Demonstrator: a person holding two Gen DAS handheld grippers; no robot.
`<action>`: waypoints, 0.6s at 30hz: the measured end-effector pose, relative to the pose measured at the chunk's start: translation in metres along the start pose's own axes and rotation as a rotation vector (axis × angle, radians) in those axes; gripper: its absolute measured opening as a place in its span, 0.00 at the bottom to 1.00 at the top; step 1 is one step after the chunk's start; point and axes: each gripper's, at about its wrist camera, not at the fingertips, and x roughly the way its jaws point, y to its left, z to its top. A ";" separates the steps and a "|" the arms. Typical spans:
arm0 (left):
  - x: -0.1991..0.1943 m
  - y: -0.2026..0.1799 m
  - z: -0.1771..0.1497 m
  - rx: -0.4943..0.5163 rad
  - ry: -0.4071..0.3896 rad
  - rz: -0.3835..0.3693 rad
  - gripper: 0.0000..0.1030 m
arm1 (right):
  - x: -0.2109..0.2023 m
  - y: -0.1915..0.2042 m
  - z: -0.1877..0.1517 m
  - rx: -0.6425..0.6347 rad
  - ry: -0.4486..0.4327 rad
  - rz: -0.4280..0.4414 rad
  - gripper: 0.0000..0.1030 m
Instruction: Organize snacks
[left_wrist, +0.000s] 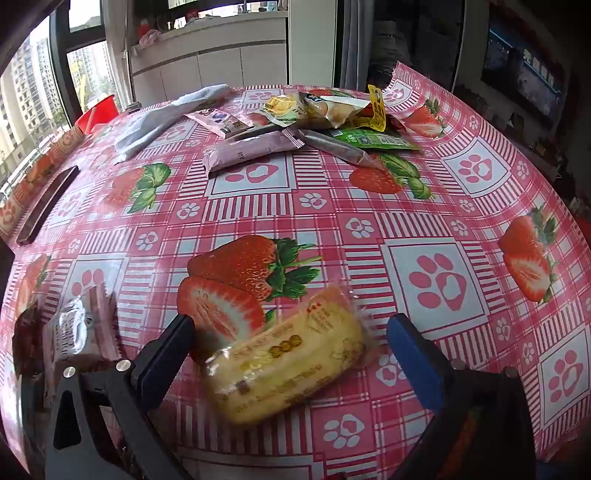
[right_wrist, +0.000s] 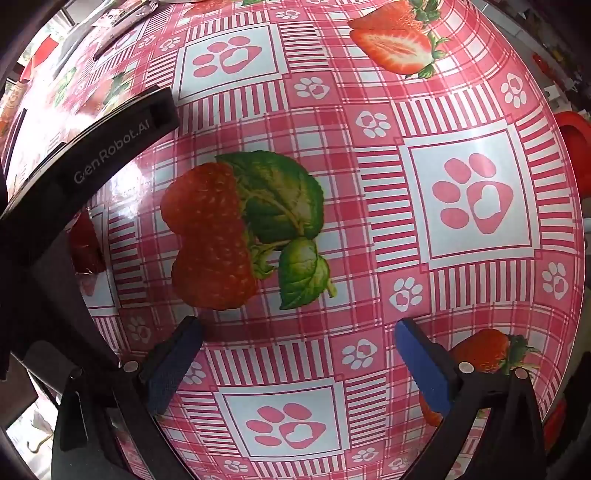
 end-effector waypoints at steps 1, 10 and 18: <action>0.000 0.000 0.000 0.000 0.000 0.000 1.00 | 0.000 0.000 0.001 0.000 0.000 -0.001 1.00; 0.000 0.000 0.000 0.000 0.000 0.000 1.00 | 0.002 -0.001 0.003 0.001 -0.003 -0.002 1.00; 0.000 0.000 0.000 0.000 0.000 0.000 1.00 | -0.006 0.005 0.003 -0.004 -0.005 -0.002 1.00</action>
